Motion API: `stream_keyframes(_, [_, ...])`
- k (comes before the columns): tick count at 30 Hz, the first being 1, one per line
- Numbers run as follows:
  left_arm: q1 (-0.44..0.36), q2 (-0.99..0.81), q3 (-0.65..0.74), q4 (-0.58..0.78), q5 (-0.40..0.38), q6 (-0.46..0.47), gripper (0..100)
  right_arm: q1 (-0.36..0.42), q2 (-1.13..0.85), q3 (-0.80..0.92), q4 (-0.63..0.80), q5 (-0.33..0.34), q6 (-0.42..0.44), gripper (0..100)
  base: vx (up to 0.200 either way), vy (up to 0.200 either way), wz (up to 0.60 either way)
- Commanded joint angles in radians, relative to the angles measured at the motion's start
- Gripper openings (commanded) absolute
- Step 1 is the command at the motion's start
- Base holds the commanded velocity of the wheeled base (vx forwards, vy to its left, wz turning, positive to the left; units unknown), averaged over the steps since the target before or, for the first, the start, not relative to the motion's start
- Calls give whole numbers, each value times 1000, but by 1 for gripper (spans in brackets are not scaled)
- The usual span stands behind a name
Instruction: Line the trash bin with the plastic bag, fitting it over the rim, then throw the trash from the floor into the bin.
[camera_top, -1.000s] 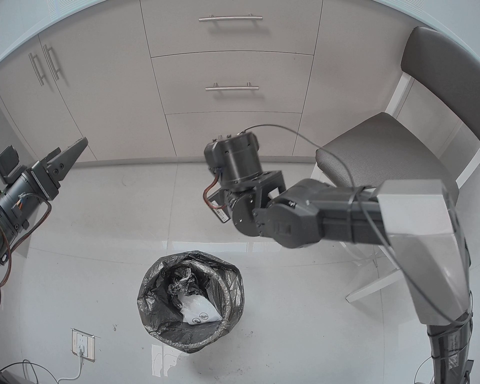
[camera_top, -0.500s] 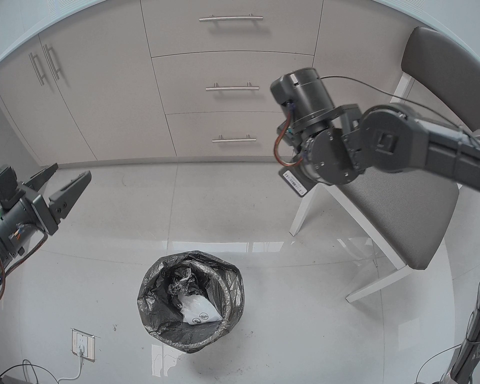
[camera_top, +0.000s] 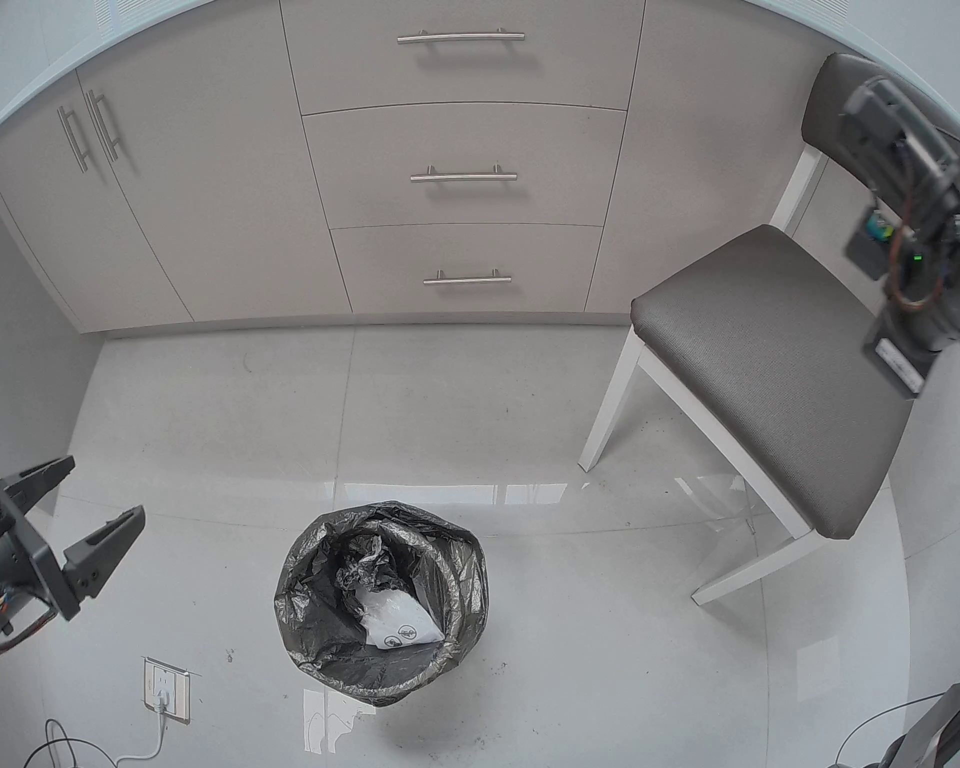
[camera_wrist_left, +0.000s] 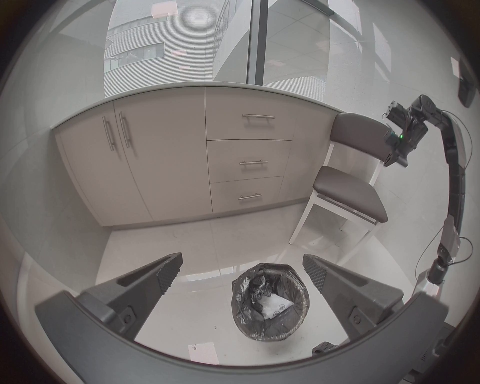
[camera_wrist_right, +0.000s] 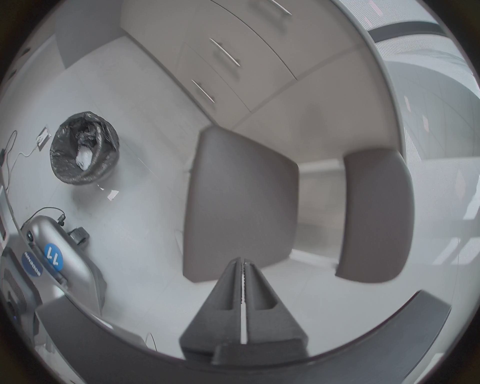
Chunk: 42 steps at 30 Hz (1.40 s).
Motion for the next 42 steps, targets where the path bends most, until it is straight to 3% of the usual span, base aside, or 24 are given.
stream_keyframes(1, [12, -373, 76, 143, 27, 18, 100, -177, -281, 0, 183, 4, 22, 0, 0, 0, 0])
stream_keyframes(7, [20, -605, 123, 326, 33, 16, 100, -318, -417, 0, 257, 30, 21, 0, 0, 0, 0])
stream_keyframes(10, [21, -714, 182, 349, 53, 19, 100, -417, -479, 0, 268, 180, 26, 0, 0, 0, 0])
stream_keyframes(12, [21, -714, 182, 349, 53, 19, 100, -417, -479, 0, 268, 180, 26, 0, 0, 0, 0])
stream_keyframes(13, [23, -796, 221, 349, 108, 41, 100, -555, -537, 0, 272, 346, 27, 0, 0, 0, 0])
stream_keyframes(14, [21, -800, 226, 349, 119, 49, 100, -572, -546, 0, 274, 367, 27, 0, 0, 0, 0])
stream_keyframes(18, [9, -830, 320, 344, 309, 101, 100, -736, -644, 0, 275, 590, 27, 0, 0, 0, 0])
stream_keyframes(21, [0, -838, 384, 306, 326, 90, 100, -781, -718, 0, 283, 671, 38, 0, 0, 0, 0])
stream_keyframes(22, [0, -838, 387, 277, 320, 38, 100, -793, -779, 0, 281, 703, 41, 0, 0, 0, 0])
stream_keyframes(25, [0, -838, 390, 275, 310, -80, 100, -789, -890, 0, 277, 715, 35, 0, 0, 0, 0])
stream_keyframes(30, [0, -838, 390, 274, 297, -106, 100, -759, -1057, 0, 277, 705, 6, 0, 0, 0, 0])
stream_keyframes(34, [0, -838, 392, 266, 335, -206, 100, -698, -1266, 0, 266, 697, -39, 0, 0, 0, 0])
stream_keyframes(40, [0, -838, 392, 266, 341, -212, 100, -658, -1506, 0, 228, 696, -42, 0, 0, 0, 0])
stream_keyframes(42, [0, -838, 396, 266, 341, -175, 100, -658, -1614, 0, 172, 697, -45, 0, 0, 0, 0])
